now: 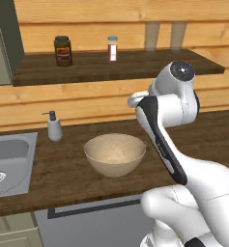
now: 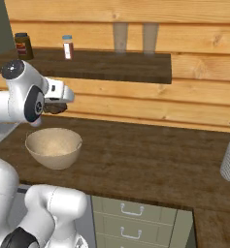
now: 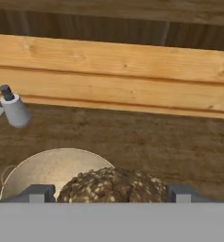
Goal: Open the cabinet, pick up the bread from the cabinet and place it in the basket. Then move the basket to the dining counter.
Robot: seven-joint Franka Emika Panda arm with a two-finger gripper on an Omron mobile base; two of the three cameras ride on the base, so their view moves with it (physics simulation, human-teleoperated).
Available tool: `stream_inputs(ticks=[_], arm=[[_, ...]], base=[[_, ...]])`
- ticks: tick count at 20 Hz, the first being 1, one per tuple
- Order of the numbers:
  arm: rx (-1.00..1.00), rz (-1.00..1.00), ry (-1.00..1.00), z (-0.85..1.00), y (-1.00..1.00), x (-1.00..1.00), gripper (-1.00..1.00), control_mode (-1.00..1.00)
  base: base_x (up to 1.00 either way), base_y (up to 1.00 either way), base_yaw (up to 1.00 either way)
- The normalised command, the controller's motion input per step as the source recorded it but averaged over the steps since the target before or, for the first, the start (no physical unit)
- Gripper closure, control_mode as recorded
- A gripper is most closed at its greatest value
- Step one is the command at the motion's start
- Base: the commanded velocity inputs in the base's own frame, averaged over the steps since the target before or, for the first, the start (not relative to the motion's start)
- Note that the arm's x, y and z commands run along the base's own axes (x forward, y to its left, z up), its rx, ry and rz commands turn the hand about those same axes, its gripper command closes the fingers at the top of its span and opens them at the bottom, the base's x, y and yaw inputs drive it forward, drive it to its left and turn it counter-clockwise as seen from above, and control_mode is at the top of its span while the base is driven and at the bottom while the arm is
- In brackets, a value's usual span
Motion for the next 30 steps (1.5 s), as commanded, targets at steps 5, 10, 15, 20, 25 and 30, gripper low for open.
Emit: stream_inputs(ticks=[5,10,15,20,25,30], arm=[[0.0,0.11,0.09,-1.0,0.64,-0.22,1.0,-1.0],[0.0,0.07,0.09,-0.81,0.45,0.45,1.0,-1.0],[0.0,0.03,0.12,-0.66,0.36,0.41,1.0,-1.0],[0.0,0.0,0.06,-0.44,0.09,0.36,1.0,-1.0],[0.0,0.0,0.05,-0.44,0.0,0.12,1.0,-1.0],[0.0,0.0,0.06,-0.47,0.0,0.23,-1.0,-1.0]], base=[[0.0,0.0,0.0],[0.0,0.0,0.0],[0.0,0.0,0.0],[0.0,0.0,0.0],[0.0,0.0,0.0],[0.0,0.0,0.0]])
